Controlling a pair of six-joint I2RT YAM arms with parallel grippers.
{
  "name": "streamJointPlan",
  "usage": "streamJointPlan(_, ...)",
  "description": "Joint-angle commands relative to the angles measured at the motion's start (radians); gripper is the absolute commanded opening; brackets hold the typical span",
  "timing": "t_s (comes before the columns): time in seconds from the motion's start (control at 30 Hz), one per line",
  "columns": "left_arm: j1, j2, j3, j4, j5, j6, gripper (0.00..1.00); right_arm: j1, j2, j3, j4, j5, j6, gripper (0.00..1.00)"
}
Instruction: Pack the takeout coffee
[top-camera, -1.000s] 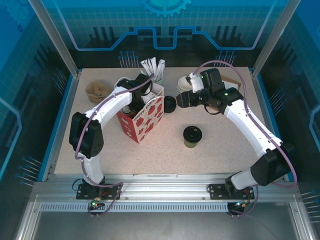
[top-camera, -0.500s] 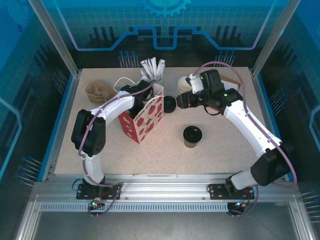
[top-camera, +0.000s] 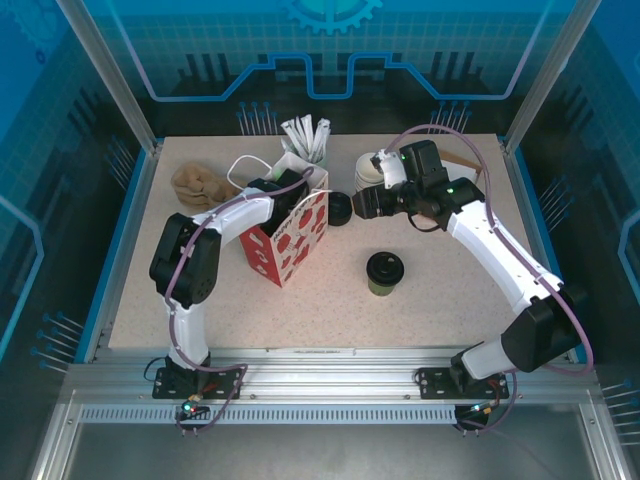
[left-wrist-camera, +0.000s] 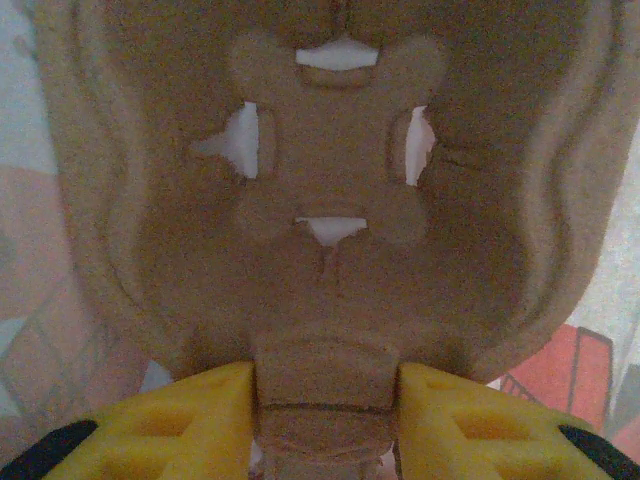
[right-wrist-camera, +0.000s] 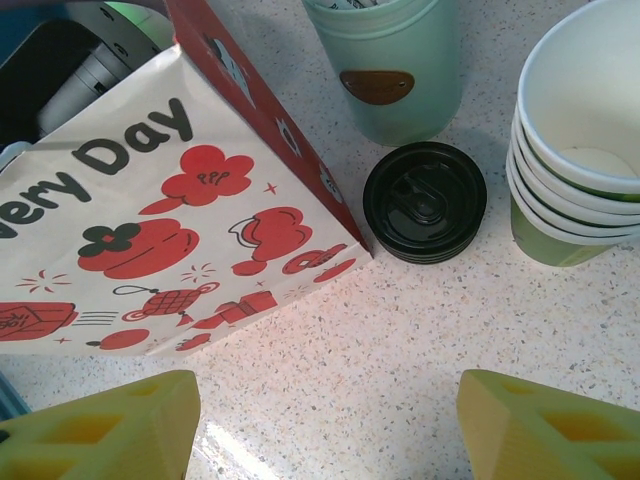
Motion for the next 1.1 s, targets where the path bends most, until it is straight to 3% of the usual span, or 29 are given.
streamJointPlan(0.0, -0.003, 0.012, -0.016, 0.017, 0.009, -0.019, 0.42, 0.004, -0.011, -0.013, 0.018, 0.004, 0.014, 0.71)
streamJointPlan(0.17, -0.001, -0.017, 0.001, 0.001, 0.013, -0.027, 0.46, 0.004, -0.011, -0.012, 0.015, 0.007, 0.011, 0.71)
streamJointPlan(0.53, -0.002, -0.106, 0.036, -0.027, 0.032, -0.044, 0.65, 0.004, -0.016, -0.007, 0.011, 0.007, 0.006, 0.71)
streamJointPlan(1.07, 0.021, -0.249, 0.177, -0.074, 0.025, -0.049, 0.67, 0.004, -0.029, 0.008, -0.006, 0.008, 0.001, 0.71)
